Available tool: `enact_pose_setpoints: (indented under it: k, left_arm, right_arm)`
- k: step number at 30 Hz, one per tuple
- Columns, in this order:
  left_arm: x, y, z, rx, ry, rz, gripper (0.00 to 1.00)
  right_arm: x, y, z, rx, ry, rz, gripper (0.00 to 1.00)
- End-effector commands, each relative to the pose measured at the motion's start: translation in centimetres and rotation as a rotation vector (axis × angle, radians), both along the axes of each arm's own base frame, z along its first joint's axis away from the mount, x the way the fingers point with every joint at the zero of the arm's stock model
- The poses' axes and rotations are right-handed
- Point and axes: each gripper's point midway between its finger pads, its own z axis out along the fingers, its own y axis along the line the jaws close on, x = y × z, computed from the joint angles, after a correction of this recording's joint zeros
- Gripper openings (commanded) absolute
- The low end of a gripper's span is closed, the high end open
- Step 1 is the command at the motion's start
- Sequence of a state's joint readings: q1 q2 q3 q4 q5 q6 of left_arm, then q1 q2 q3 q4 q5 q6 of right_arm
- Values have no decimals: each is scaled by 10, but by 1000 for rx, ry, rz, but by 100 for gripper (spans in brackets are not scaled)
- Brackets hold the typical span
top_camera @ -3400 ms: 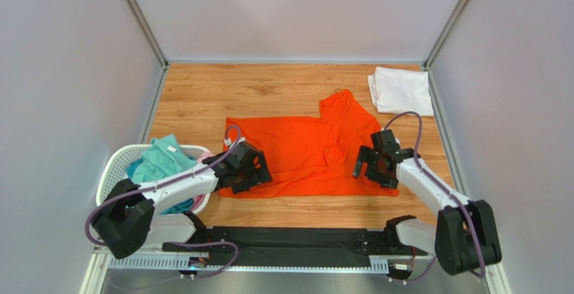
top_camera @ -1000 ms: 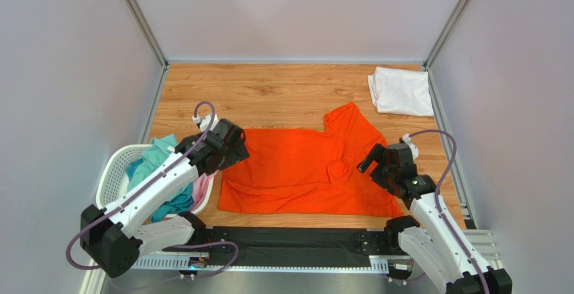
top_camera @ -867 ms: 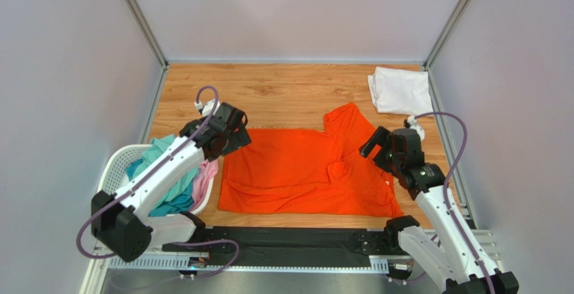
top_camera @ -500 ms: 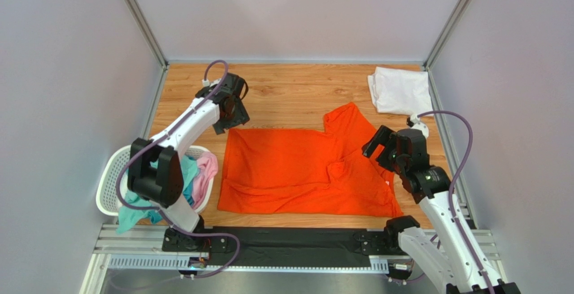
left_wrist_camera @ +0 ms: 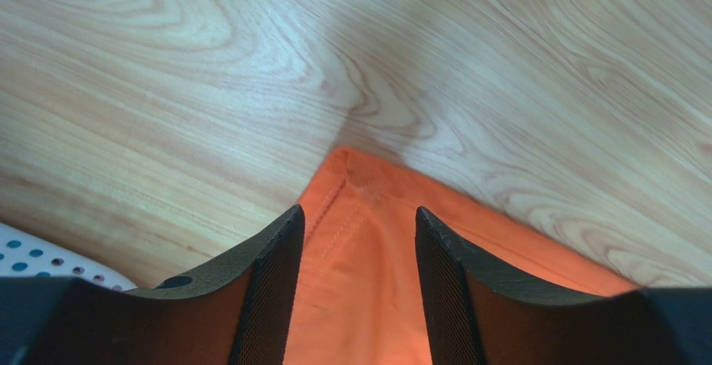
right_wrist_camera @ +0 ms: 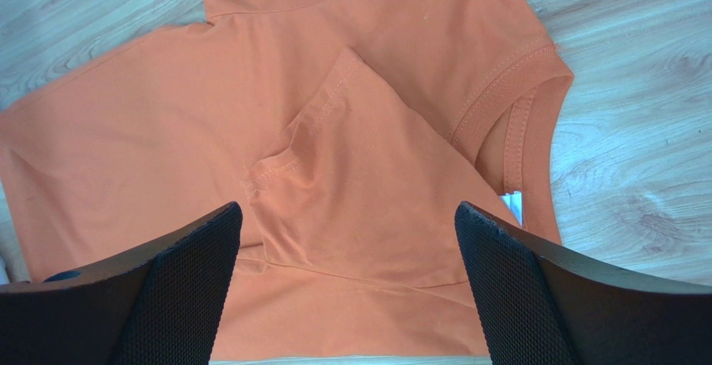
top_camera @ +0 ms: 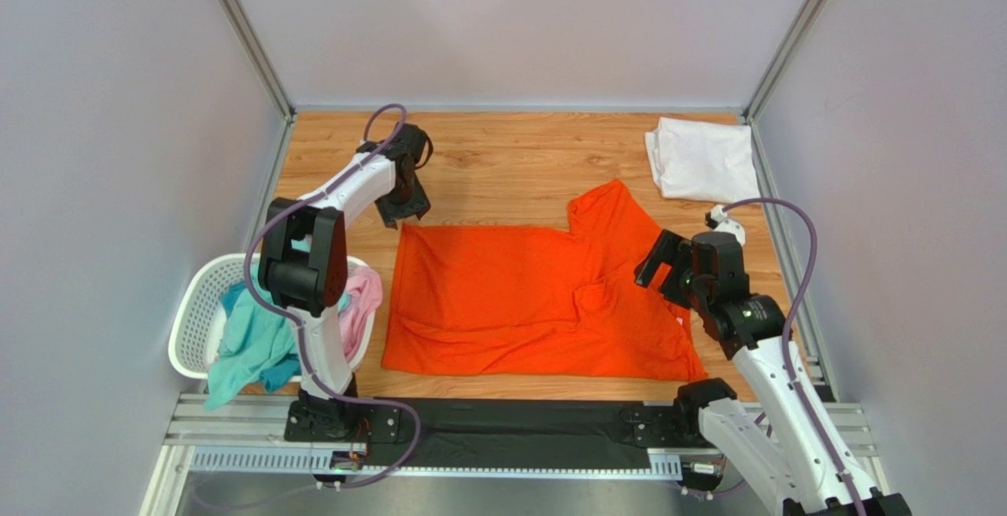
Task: Fold and stack the t-shirts
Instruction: Fold the tshirt
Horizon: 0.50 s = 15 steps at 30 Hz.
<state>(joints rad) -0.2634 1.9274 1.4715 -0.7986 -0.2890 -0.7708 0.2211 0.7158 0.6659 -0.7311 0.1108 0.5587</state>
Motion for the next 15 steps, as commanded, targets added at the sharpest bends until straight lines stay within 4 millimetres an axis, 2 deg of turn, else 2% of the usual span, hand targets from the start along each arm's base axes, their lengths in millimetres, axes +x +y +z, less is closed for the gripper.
enact_pose_setpoints:
  k: [1,2,4,8,11,13,14,15]
  left_arm:
    - [16,6,-3,-9,-11,1,59]
    - [17,5,-5,-16,-3,-4,59]
    - [21,4,-12,-24,8,-5,52]
    - [25,3,-19,-28,19,-7,52]
    - [25,2,-21,-34,24,-3,45]
    - [24,2,-25,-34,32,-4,44]
    - [23,2,-25,-35,33,-7,35]
    - [22,2,-27,-36,37,-9,31]
  right_arm:
    - [-1,-1,-3,-21,3,23,100]
    - [-1,-1,-3,-21,3,23,100]
    - [-1,-1,-4,-27,6,26,100]
    - [-1,-2,-8,-37,17,31,100]
    - [0,-2,-10,-39,26,31,100]
    - [0,-3,-11,-42,30,27,100]
    - [0,-4,-12,-44,33,21,100]
    - [0,-5,-12,-50,30,18,100]
